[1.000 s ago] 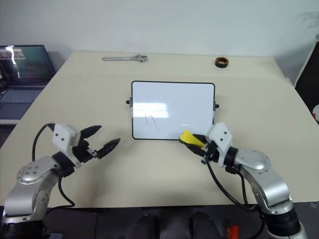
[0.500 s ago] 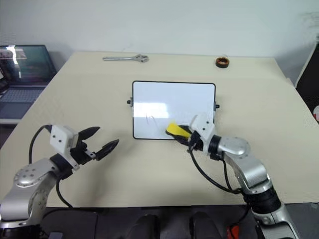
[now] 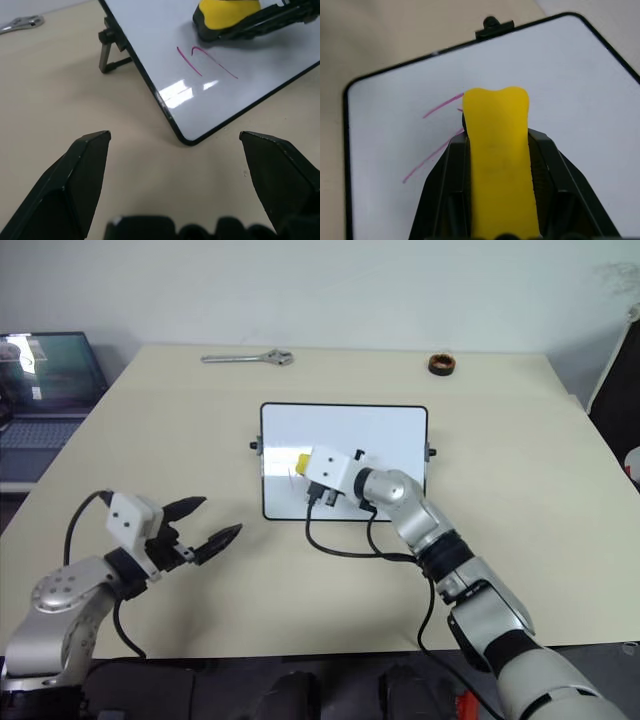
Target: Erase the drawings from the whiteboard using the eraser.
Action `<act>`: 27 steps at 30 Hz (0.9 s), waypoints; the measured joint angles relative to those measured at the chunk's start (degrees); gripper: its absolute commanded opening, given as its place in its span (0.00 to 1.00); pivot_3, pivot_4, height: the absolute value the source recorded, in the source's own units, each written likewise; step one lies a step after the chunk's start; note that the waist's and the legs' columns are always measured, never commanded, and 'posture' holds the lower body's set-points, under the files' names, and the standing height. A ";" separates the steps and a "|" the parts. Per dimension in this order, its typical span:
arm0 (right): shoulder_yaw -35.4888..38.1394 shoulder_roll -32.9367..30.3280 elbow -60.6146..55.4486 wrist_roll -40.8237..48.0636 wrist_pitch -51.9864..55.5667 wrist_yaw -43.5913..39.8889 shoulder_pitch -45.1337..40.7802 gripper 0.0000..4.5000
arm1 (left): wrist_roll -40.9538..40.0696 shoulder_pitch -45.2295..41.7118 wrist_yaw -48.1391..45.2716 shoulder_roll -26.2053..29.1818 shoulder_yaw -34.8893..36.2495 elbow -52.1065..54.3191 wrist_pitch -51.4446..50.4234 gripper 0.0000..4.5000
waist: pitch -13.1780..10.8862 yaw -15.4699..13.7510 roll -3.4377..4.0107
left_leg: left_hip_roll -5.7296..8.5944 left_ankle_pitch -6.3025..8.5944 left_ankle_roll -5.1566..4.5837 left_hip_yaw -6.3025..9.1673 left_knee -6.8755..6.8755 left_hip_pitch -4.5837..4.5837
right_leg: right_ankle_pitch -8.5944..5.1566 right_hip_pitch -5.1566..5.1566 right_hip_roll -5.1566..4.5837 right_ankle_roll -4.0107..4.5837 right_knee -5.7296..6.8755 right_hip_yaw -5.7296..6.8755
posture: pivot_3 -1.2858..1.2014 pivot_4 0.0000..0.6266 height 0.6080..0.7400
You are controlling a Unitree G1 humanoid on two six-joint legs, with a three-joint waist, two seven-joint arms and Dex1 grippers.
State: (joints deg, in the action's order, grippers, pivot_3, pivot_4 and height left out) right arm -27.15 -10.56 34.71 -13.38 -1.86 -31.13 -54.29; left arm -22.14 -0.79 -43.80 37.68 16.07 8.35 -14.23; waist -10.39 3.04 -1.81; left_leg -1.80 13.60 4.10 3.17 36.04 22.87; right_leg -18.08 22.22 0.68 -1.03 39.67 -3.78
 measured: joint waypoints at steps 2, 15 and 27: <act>-0.68 0.09 1.77 -1.35 -1.70 -1.36 -1.20 0.25 | 0.30 0.00 -0.84 0.00 -0.01 -1.83 1.42 1.00 | 0.01 0.16 -0.02 | 0.00 0.00 0.00 -0.01 0.02 -0.02 | 0.00 0.00 0.00 0.00 0.08 0.00 | 0.52 0.24 1.00; -2.29 6.22 17.93 -6.98 -7.79 3.65 -10.94 0.25 | 0.89 0.06 -3.45 -0.04 -0.19 -6.89 7.31 1.00 | 0.02 0.24 -0.03 | 0.00 -0.09 0.01 0.07 0.06 -0.28 | 0.10 -0.05 0.08 0.18 0.51 -0.01 | 0.52 0.24 1.00; -3.93 7.82 22.98 -8.52 -9.99 -6.85 -12.51 0.25 | 0.84 0.24 -1.78 -0.08 -0.54 -4.01 5.60 1.00 | 0.03 0.09 -0.03 | -0.06 -0.10 0.00 0.21 0.06 -0.30 | 0.10 -0.15 0.02 0.17 0.47 0.05 | 0.52 0.24 1.00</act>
State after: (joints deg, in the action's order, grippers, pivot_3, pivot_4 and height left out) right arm -31.08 -2.74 57.69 -21.90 -11.86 -37.97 -66.80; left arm -21.31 -0.54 -45.58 37.60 15.53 4.34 -8.63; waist -10.35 3.14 -1.84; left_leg -1.85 13.50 4.10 3.38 36.10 22.57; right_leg -17.98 22.07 0.71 -0.86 40.14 -3.73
